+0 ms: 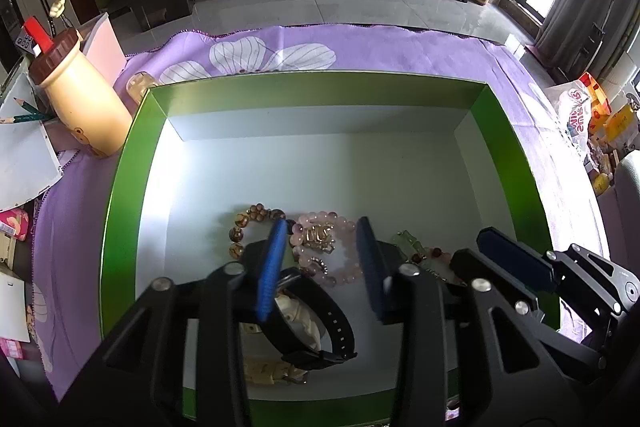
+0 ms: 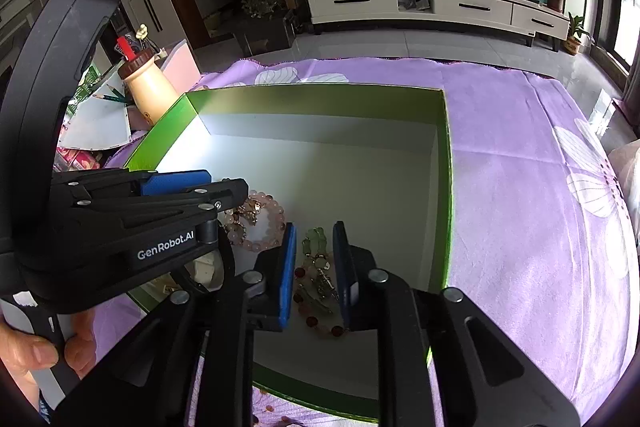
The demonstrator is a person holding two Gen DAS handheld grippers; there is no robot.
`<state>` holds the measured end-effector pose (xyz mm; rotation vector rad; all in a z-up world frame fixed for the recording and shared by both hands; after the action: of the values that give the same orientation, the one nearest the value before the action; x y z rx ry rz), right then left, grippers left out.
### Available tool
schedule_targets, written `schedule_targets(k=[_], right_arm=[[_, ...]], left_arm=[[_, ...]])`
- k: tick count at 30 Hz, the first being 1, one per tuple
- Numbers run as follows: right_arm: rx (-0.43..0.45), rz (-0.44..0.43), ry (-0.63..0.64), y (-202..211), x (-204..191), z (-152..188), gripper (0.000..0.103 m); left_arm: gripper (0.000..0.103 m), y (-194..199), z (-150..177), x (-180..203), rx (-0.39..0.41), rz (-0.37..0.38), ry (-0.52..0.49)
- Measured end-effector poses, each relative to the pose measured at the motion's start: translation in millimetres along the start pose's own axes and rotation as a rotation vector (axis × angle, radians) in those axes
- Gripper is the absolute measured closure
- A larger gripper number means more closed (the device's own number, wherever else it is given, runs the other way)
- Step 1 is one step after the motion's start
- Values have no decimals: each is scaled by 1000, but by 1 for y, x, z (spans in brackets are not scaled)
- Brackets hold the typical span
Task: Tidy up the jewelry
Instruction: 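Open both tools to release the bracelets in the box, then grasp the silver bangle with the right tool while the left tool grasps the small dark ring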
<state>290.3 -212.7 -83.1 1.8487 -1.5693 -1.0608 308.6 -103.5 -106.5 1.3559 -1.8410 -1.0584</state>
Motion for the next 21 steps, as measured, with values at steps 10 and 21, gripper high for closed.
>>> schedule_targets(k=[10,21], right_arm=[[47,-26,2,31,3,8,53],[15,-121,90,81,-13,73,53]], left_arm=[[15,27,4,3,59,1,0],[14,87,61,8,146,22,-36]])
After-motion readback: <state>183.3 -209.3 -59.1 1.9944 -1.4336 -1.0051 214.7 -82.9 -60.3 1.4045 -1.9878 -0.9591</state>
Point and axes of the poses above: each gripper's, at about its wrist camera, not at the fingertips, and y roughly against the way its jaws point, x to its right, z to its underside, the point moved 3 cm from there along -y, roughly the way its jaws point, and after that the axes turned 4 degrees about -y, right-handed, at the moved point
